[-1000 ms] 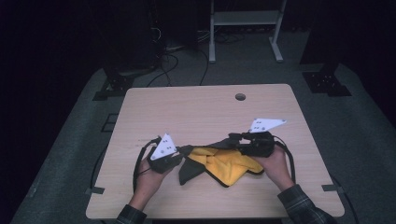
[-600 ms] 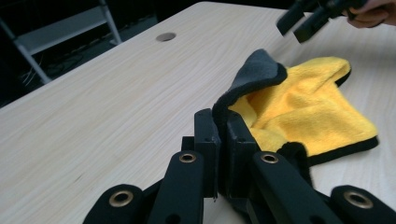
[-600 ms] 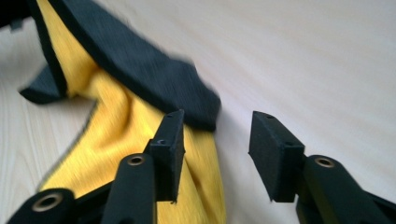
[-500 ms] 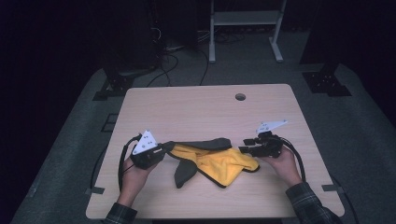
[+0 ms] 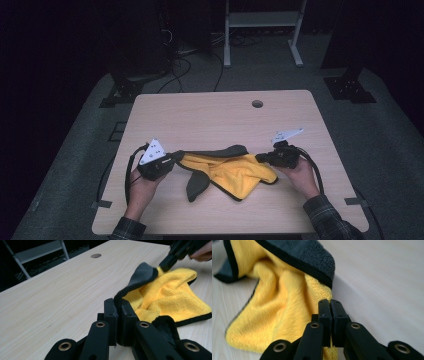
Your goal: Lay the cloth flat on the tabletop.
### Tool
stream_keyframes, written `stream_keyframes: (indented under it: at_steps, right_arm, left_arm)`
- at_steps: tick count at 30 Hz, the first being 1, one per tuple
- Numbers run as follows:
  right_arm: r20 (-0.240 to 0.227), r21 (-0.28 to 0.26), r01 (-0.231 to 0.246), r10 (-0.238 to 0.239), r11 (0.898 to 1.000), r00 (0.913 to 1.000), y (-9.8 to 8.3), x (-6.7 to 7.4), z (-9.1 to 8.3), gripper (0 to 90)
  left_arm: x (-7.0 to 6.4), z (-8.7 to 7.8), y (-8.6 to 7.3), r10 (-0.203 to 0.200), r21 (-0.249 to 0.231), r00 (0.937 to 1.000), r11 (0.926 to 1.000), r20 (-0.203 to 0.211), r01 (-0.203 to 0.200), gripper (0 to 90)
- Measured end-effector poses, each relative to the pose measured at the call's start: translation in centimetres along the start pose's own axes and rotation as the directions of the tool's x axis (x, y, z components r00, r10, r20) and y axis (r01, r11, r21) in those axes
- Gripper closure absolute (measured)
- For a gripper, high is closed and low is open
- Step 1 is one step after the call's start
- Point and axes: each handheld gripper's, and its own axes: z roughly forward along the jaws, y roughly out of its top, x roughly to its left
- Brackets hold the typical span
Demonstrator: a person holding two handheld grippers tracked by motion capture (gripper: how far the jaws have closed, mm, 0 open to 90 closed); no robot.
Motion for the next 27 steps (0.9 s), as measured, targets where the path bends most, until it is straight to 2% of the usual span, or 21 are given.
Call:
stream_keyframes:
  at_steps: [2,5,7,8,9,11,15,16,17,18,20,21,22,23,24,26,27]
  right_arm:
    - [0.026,-0.053,0.008,-0.007,0.999,0.9996,0.6,0.1,-1.5,87.5]
    - [0.073,-0.145,0.039,-0.029,0.989,0.9969,1.5,0.4,-4.0,87.6]
    - [0.108,-0.169,0.069,-0.051,0.983,0.9929,2.0,0.9,-5.1,87.6]
    - [0.138,-0.198,0.101,-0.074,0.975,0.9877,2.4,1.5,-6.1,87.6]
    - [0.138,-0.198,0.101,-0.074,0.975,0.9877,2.4,1.5,-6.1,87.6]
    - [0.140,-0.209,0.133,-0.105,0.969,0.9845,2.7,2.3,-6.7,87.6]
    - [0.092,-0.148,0.184,-0.172,0.972,0.9809,1.9,4.7,-5.7,87.5]
    - [0.038,-0.106,0.195,-0.192,0.975,0.9806,1.0,6.0,-4.6,87.5]
    - [0.038,-0.106,0.195,-0.192,0.975,0.9806,1.0,6.0,-4.6,87.5]
    - [0.013,-0.089,0.198,-0.197,0.976,0.9802,0.7,6.5,-4.1,87.5]
    - [-0.020,-0.055,0.222,-0.224,0.973,0.9745,0.0,7.7,-3.2,87.5]
    - [-0.051,-0.036,0.231,-0.233,0.972,0.9712,-0.3,8.3,-2.5,87.5]
    - [-0.072,0.005,0.250,-0.249,0.968,0.9658,-0.8,9.3,-1.6,87.4]
    - [-0.072,0.005,0.250,-0.249,0.968,0.9658,-0.8,9.3,-1.6,87.4]
    - [-0.107,0.032,0.245,-0.241,0.969,0.9647,-1.3,9.6,-0.6,87.2]
    - [-0.123,0.043,0.243,-0.236,0.969,0.9639,-1.5,9.6,-0.1,86.8]
    - [-0.142,0.080,0.245,-0.233,0.966,0.9621,-1.9,9.9,0.6,85.8]
  left_arm:
    - [0.1,-0.2,0.0,-0.008,-0.014,0.9999,0.9999,-0.006,0.008,85.7]
    - [0.3,-0.3,0.1,-0.016,-0.027,0.9998,0.9995,-0.013,0.016,85.7]
    - [0.2,-0.4,0.2,-0.018,-0.038,0.9997,0.9991,-0.019,0.017,85.7]
    - [0.2,-0.5,0.3,-0.014,-0.044,0.9996,0.9990,-0.025,0.013,85.7]
    - [0.2,-0.5,0.3,-0.014,-0.044,0.9996,0.9990,-0.025,0.013,85.7]
    - [0.2,-0.5,0.3,-0.016,-0.046,0.9994,0.9988,-0.030,0.014,85.7]
    - [0.4,-0.6,0.0,-0.023,-0.040,0.9989,0.9990,-0.041,0.021,85.7]
    - [0.4,-0.7,0.0,-0.024,-0.039,0.9987,0.9990,-0.044,0.023,85.7]
    - [0.5,-0.7,-0.1,-0.026,-0.038,0.9986,0.9990,-0.045,0.025,85.7]
    - [0.5,-0.7,-0.1,-0.027,-0.038,0.9987,0.9990,-0.044,0.025,85.7]
    - [0.5,-0.8,-0.1,-0.028,-0.038,0.9987,0.9989,-0.043,0.026,85.6]
    - [0.4,-0.7,-0.1,-0.027,-0.039,0.9987,0.9989,-0.044,0.026,85.6]
    - [0.4,-0.7,-0.1,-0.028,-0.037,0.9987,0.9990,-0.043,0.027,85.6]
    - [0.4,-0.7,-0.1,-0.026,-0.033,0.9989,0.9992,-0.039,0.024,85.6]
    - [0.3,-0.6,-0.1,-0.026,-0.029,0.9990,0.9993,-0.036,0.025,85.6]
    - [0.3,-0.5,-0.2,-0.025,-0.021,0.9991,0.9995,-0.035,0.024,85.6]
    - [0.2,-0.4,-0.3,-0.025,-0.013,0.9990,0.9996,-0.036,0.024,85.6]
